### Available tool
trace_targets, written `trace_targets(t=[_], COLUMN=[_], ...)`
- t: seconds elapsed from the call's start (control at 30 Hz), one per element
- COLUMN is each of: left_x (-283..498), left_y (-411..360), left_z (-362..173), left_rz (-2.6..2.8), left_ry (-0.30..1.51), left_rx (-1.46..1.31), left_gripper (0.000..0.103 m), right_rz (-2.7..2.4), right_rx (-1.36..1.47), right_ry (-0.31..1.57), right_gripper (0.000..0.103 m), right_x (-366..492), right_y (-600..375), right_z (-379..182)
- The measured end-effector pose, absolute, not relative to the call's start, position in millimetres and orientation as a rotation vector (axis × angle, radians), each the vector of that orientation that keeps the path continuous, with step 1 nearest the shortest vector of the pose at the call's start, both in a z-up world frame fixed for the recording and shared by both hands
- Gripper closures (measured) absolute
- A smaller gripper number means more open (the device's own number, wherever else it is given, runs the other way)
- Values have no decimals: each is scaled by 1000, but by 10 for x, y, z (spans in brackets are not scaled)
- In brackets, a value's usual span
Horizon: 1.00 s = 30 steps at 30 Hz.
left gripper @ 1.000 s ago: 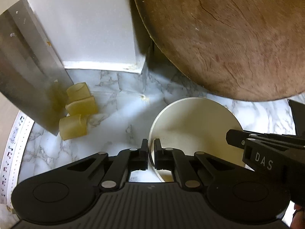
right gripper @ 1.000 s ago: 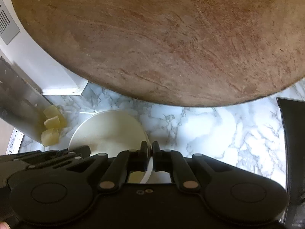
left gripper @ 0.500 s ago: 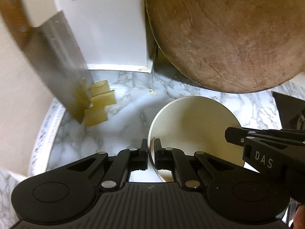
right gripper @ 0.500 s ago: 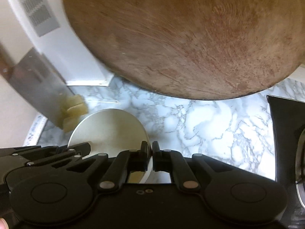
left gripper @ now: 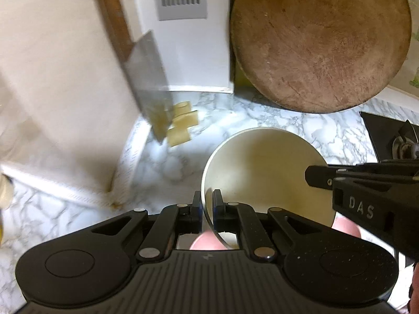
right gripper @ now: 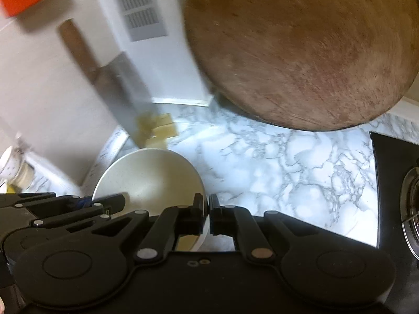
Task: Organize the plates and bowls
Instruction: 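Lift and carry the cream bowl with both grippers over the pink cup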
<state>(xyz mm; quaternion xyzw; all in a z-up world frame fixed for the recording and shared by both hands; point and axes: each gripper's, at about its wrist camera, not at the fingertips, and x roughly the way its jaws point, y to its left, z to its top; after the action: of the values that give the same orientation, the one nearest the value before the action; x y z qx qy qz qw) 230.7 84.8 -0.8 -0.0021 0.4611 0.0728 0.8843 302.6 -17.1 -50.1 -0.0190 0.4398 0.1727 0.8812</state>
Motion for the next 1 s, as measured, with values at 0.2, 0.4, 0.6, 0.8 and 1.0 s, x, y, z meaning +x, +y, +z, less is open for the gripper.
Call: trace_targets(t=[0.2,0.4,0.6,0.8,1.0], left_x=[1827,1382,1010,703,527], left_y=[1066,1379,1725,2058,2297], left_z=[159,228,189,51,-150], left_rz=[187,233,289,347,386], left_ry=[940,932,939,971,1005], left_rx=[-15,-38,-75,-99,-118], left_gripper=[97,97,97,97,97], right_rz=[415,484,556,623,671], right_rx=[-67,-104,-145,-184,-214], right_ry=[900,888,904,930,961], right_gripper=[97,97,97,96,95], right_x=[2671,2325,2037,1795,1642], right_y=[66,395,782,1176,1461], right_z=[-346,-275,-339,-500,-704])
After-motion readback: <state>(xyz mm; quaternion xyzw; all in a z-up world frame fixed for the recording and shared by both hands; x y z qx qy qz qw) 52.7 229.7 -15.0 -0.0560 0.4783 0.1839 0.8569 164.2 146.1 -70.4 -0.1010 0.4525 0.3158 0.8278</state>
